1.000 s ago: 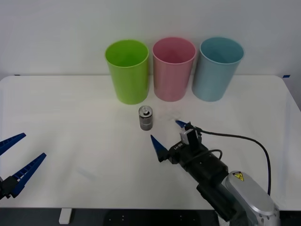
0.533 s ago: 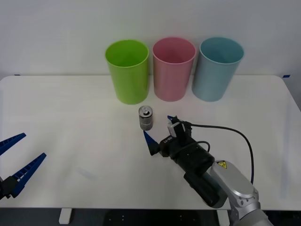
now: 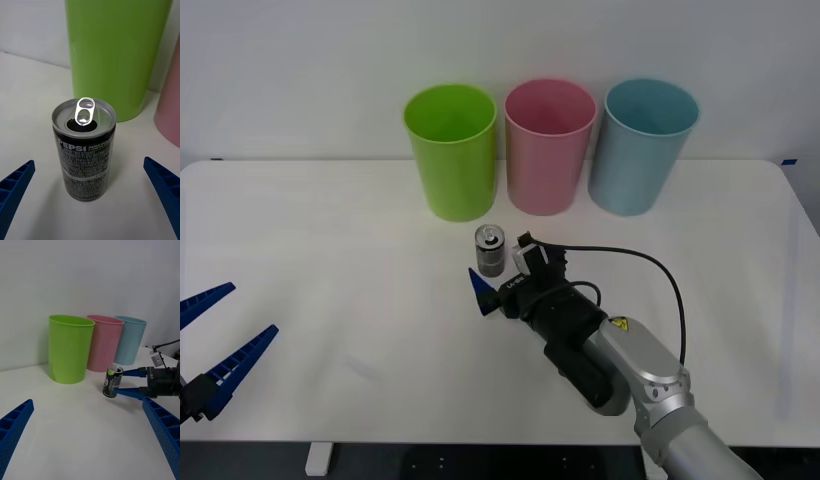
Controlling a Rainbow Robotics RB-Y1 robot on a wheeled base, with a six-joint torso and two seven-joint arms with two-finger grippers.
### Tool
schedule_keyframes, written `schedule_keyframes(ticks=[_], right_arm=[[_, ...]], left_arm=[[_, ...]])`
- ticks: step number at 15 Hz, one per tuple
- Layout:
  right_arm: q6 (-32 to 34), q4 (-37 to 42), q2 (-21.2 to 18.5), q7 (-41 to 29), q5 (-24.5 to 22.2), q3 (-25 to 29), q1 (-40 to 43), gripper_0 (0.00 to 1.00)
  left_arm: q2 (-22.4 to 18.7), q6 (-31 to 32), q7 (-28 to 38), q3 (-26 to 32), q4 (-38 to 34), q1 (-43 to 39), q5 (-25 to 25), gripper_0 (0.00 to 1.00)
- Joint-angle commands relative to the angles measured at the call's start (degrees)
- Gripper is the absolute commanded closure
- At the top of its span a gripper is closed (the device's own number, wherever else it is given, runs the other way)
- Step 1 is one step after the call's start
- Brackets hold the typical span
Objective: Grasp the object on the table and drop it into the matching bin: aluminum can to the light blue bin, PET bottle to the pink bin.
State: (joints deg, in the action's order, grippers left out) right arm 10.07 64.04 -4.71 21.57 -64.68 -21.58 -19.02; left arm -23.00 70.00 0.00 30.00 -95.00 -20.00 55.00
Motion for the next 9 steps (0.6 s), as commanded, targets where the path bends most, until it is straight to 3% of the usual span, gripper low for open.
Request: schedule_keyframes(ticks=[1,8,9], right_arm=[[-0.32,-4.36,1.72,0.67,0.08,0.75,-3.39,0.00],[-0.93,-8.06,2.87,1.63,0.61,1.37,-6.20,0.00],[-0.93,-7.97,2.95,1.81,0.52,1.37,-6.11,0.13]], left_arm=[[0.00,0.00,0.00,0.00,0.00,0.00,0.00,0.00],[0.00,0.00,0.00,0.00,0.00,0.00,0.00,0.00],[0.00,0.00,0.00,0.00,0.00,0.00,0.00,0.00]])
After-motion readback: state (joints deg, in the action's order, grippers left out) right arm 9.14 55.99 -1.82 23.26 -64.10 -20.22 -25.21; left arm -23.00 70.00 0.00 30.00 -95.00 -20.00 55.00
